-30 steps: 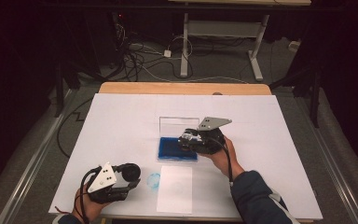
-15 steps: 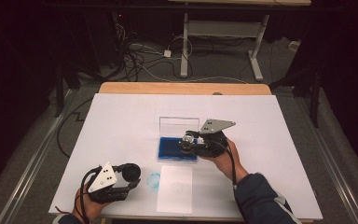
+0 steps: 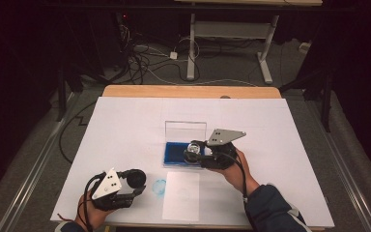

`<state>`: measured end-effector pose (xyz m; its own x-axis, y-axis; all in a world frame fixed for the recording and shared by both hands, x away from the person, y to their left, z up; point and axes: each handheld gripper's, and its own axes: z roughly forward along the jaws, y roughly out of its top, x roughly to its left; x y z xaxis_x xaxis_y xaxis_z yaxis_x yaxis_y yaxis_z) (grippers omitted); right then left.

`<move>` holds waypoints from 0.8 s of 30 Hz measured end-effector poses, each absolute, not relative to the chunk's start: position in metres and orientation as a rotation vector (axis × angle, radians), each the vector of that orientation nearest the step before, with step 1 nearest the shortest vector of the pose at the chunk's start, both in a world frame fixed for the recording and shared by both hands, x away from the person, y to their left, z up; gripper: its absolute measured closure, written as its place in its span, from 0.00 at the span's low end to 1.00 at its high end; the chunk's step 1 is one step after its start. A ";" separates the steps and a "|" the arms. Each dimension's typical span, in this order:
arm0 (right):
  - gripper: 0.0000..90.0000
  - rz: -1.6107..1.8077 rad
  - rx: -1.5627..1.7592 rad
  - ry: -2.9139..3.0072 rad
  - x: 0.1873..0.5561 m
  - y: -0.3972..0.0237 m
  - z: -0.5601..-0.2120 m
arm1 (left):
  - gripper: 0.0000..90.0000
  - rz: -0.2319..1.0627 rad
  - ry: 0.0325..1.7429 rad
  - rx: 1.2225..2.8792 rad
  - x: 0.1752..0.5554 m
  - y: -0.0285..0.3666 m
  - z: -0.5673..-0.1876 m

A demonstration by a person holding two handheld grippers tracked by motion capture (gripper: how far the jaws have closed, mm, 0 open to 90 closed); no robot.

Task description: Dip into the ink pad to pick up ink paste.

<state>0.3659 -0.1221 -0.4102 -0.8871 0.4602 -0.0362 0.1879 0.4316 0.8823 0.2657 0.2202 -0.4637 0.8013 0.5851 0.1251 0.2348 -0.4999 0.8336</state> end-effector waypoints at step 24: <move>0.63 1.466 0.500 2.458 0.345 -0.124 -0.414 | 0.41 0.512 0.602 2.097 0.265 0.220 -0.462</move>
